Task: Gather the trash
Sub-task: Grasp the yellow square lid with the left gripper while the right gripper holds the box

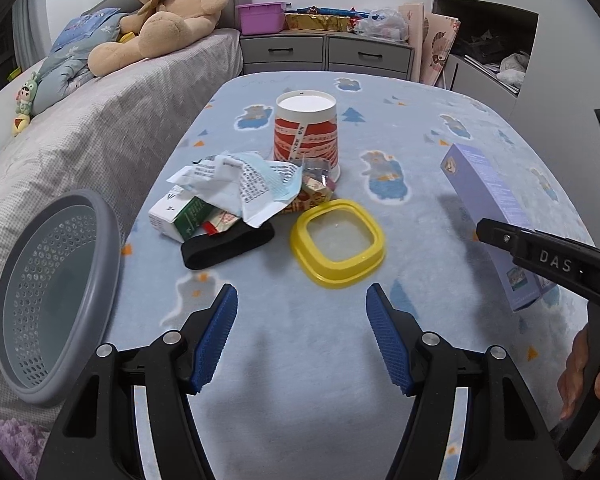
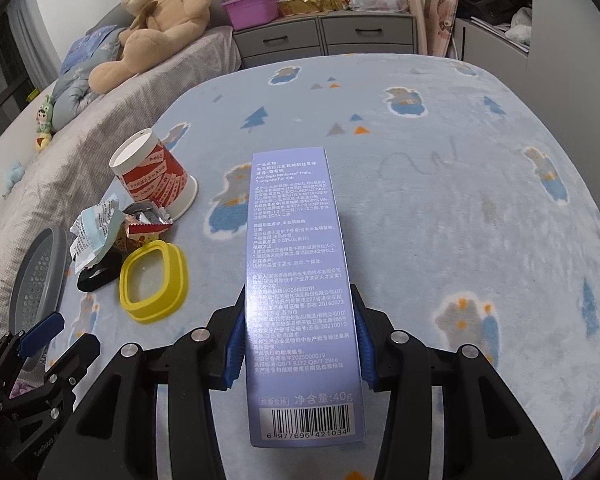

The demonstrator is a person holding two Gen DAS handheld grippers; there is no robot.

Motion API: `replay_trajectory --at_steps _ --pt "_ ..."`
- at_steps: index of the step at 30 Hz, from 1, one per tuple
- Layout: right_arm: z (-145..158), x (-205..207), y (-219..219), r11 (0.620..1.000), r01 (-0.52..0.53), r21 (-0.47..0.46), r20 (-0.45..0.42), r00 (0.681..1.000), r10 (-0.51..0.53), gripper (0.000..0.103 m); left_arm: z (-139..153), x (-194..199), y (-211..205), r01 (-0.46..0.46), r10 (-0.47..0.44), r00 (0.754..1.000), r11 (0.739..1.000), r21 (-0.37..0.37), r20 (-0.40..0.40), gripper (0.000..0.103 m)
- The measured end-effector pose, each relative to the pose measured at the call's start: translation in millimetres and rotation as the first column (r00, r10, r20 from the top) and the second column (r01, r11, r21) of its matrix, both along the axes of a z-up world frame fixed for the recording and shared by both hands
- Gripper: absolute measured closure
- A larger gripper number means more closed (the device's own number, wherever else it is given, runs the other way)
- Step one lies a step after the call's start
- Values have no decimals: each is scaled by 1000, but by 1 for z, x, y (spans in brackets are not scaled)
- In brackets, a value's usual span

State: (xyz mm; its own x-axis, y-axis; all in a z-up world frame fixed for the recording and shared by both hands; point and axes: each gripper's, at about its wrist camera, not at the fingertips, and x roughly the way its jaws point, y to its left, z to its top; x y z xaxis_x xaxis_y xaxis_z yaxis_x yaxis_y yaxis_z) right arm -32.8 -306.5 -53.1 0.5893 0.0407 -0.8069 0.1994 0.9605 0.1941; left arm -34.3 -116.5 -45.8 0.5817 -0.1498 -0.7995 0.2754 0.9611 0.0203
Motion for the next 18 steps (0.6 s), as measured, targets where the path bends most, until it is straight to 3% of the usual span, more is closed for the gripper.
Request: replay_trajectory --at_steps 10,18 --pt "4 -13 -19 999 13 39 16 1000 -14 59 -14 11 -11 -41 41 998 999 -4 -49 39" --pt "10 -18 -25 998 16 58 37 999 -18 59 -25 25 -32 -23 22 997 1000 -8 -77 39"
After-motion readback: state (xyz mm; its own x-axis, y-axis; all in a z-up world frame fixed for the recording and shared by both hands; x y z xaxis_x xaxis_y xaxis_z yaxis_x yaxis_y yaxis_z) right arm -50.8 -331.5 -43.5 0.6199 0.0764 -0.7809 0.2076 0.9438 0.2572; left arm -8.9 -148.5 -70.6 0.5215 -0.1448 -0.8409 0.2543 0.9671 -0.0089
